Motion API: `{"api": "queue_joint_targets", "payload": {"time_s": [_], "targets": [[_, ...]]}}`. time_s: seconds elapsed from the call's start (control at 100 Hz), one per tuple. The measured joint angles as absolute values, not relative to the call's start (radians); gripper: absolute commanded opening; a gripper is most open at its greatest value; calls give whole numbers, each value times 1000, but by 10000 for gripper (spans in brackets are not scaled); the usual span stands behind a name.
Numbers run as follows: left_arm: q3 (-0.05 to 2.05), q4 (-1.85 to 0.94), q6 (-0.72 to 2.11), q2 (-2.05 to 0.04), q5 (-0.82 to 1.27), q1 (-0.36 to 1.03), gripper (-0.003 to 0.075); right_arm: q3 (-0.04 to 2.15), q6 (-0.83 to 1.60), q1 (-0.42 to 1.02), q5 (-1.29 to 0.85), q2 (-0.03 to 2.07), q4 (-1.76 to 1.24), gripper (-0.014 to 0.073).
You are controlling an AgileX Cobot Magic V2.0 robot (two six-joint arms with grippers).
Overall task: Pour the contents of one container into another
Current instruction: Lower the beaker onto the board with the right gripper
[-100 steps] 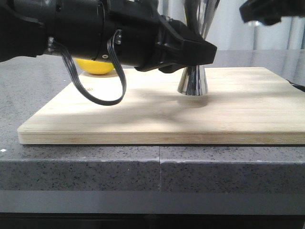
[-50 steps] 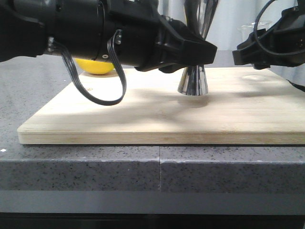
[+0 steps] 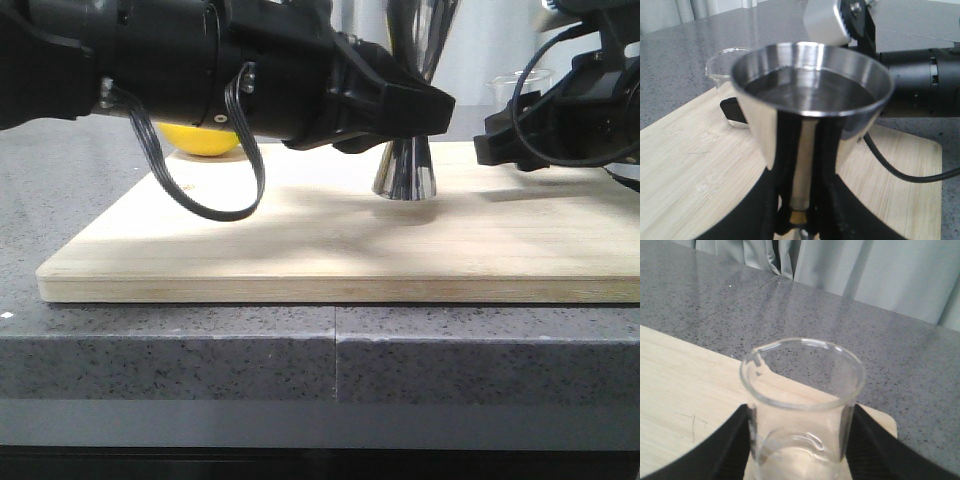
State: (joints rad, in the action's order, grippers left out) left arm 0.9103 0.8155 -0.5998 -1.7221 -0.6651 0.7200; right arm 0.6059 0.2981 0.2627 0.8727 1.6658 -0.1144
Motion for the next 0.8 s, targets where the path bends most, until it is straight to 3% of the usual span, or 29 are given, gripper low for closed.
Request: {"api": "queue_joint_targets", "payload": {"time_s": [0.8], "targets": [[910, 816, -600, -1722, -665, 720, -21, 606, 291, 263, 955, 1725, -110, 294]]}}
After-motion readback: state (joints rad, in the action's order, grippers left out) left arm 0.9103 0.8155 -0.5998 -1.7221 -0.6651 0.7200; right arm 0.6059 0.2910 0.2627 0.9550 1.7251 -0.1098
